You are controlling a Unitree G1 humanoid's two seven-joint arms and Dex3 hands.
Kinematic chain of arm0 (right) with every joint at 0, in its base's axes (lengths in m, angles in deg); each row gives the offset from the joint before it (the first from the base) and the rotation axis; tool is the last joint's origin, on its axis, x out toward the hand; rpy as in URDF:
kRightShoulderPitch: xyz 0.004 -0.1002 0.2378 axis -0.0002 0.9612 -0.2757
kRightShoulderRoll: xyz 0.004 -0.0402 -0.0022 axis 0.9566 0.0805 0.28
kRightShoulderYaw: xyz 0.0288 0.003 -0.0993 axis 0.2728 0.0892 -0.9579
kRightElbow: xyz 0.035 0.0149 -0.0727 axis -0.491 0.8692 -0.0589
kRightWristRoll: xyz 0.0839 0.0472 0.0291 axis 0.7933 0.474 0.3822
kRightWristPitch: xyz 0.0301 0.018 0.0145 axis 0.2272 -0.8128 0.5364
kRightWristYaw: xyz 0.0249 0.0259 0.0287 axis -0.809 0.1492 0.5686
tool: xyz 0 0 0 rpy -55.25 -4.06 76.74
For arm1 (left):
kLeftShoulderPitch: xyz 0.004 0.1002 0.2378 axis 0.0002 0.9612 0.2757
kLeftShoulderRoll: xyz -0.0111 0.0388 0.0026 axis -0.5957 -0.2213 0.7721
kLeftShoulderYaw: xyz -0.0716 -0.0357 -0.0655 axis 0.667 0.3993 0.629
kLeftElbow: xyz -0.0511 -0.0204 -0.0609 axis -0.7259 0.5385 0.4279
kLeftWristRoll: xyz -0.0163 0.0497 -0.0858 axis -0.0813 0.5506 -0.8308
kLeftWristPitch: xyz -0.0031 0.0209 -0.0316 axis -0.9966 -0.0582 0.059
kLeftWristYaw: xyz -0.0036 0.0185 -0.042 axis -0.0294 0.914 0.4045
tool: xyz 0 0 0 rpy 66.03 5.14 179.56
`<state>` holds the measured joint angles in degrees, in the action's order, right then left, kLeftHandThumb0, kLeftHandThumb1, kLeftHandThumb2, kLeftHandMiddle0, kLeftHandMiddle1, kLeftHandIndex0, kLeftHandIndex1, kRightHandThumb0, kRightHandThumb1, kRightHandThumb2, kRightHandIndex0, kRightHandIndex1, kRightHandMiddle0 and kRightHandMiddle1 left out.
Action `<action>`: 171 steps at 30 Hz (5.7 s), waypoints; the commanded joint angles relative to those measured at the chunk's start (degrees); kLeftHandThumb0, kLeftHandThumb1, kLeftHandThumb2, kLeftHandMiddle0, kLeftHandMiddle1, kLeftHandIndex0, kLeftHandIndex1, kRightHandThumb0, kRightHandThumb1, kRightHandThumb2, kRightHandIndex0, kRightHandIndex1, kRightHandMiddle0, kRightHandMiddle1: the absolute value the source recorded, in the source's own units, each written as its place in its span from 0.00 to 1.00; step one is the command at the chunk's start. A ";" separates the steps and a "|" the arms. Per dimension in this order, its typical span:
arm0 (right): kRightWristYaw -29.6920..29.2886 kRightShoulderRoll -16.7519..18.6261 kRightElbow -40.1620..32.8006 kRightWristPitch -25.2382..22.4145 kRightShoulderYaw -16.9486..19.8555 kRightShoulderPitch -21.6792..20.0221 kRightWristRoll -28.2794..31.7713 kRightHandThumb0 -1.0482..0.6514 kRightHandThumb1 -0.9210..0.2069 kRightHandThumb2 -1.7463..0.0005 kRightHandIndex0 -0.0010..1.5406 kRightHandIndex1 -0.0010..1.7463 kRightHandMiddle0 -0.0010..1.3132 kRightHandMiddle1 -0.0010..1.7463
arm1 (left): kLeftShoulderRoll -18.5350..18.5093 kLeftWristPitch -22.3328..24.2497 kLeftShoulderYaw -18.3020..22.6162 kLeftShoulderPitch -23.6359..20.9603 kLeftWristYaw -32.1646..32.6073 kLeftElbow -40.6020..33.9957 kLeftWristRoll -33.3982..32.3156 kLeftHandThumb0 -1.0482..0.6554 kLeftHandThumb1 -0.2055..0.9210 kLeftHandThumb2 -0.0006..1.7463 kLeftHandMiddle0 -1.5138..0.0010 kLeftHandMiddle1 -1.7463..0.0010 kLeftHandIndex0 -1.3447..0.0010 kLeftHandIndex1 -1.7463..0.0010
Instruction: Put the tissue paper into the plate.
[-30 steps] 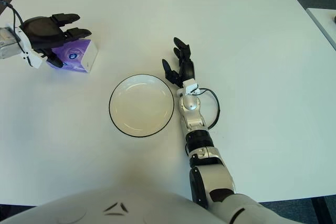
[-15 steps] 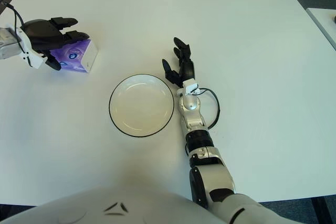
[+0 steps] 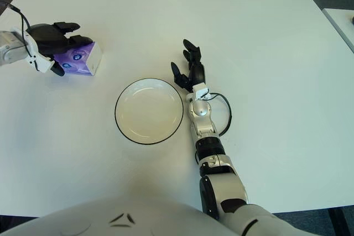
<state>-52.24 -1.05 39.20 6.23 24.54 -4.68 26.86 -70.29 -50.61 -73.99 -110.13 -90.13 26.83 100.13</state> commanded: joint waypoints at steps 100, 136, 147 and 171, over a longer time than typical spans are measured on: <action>-1.23 0.89 1.53 -4.11 0.47 7.93 0.32 0.27 0.03 0.72 0.07 0.32 0.00 0.39 | 14.79 12.83 -14.69 -3.77 9.32 22.63 2.87 0.19 0.61 0.39 0.56 0.02 0.65 0.01; -0.37 0.63 1.11 -4.05 0.20 8.36 0.33 0.27 0.04 0.70 0.08 0.33 0.00 0.39 | 16.49 17.19 -15.78 0.50 32.81 24.98 3.39 0.32 0.43 0.74 0.31 0.00 0.49 0.05; 1.03 0.27 1.32 -4.22 0.29 8.54 0.73 0.26 0.04 0.71 0.08 0.34 0.00 0.39 | 14.21 10.80 -9.43 0.90 40.40 23.50 -2.75 0.32 0.41 0.80 0.21 0.00 0.50 0.00; 1.16 0.19 1.47 -4.36 0.50 8.42 0.41 0.27 0.04 0.72 0.08 0.36 0.00 0.40 | 12.64 -4.79 8.38 5.18 33.08 13.92 -19.48 0.33 0.43 0.78 0.17 0.00 0.52 0.00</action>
<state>-50.94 -0.77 36.09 5.56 24.71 -2.39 26.93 -56.31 -54.77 -67.46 -106.66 -55.64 42.59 82.24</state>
